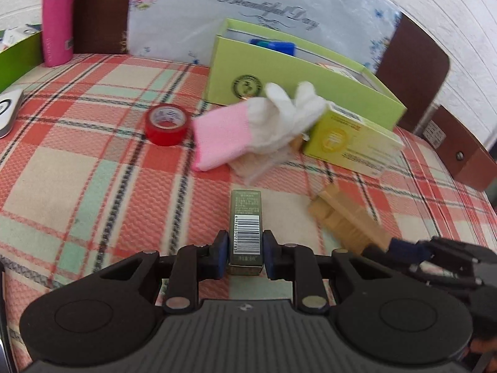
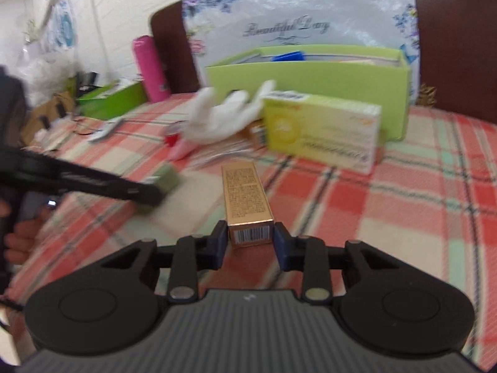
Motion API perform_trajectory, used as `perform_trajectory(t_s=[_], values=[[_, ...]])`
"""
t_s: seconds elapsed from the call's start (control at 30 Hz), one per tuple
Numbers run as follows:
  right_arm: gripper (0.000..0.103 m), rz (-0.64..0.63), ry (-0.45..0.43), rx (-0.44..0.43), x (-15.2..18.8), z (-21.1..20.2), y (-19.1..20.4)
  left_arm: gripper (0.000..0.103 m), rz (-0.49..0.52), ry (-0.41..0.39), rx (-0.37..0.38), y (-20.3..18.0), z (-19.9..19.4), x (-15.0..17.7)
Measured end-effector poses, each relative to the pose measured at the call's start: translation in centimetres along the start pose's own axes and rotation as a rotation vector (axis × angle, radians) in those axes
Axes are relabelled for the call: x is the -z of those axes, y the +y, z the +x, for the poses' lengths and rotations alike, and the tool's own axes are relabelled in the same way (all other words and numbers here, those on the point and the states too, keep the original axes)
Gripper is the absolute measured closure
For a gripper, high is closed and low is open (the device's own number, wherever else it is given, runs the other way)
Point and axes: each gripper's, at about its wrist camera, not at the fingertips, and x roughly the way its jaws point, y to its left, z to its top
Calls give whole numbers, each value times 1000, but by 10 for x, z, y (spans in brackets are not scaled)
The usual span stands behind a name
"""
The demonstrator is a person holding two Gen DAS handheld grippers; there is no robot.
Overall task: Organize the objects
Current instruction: 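Grasp the small green-gold box with the left gripper while the right gripper grasps the tan box, then carry the green-gold box and tan box into the lime-green box and release both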
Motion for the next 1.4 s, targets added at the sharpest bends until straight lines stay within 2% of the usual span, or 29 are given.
perform_trajectory(t_s=[0.07,0.17,0.23,0.3,0.47,0.7,0.8,0.83,0.93,1.1,1.3,1.4], values=[[71,26,11,-31,5,-2,6,79,31,2,-6,-8,-1,3],[69,-4,3,-5,4,-5,13,78,59,-2,-40,-14,-3,6],[68,-32,-1,4,0,-4,15,70,52,-5,-43,-14,-3,5],[64,-49,-5,3,-3,-2,17,67,46,-13,-54,-15,-3,3],[63,-125,2,8,-9,9,27,67,76,-13,-42,-21,-4,2],[64,-146,8,4,-10,18,31,67,72,-5,-66,-19,1,3],[72,-144,24,7,-7,21,31,69,86,2,-57,-20,3,5],[72,-137,25,3,-6,21,30,79,88,2,-54,-20,3,5],[73,-103,28,-2,-5,14,29,80,79,2,-31,-21,-2,4],[73,-52,-6,-1,-12,-8,21,80,107,-51,57,-36,-24,-8],[73,-28,-105,29,-38,-38,9,80,171,-150,113,-59,-45,-39],[73,-18,-159,45,-58,-47,-1,80,188,-196,117,-66,-48,-61]])
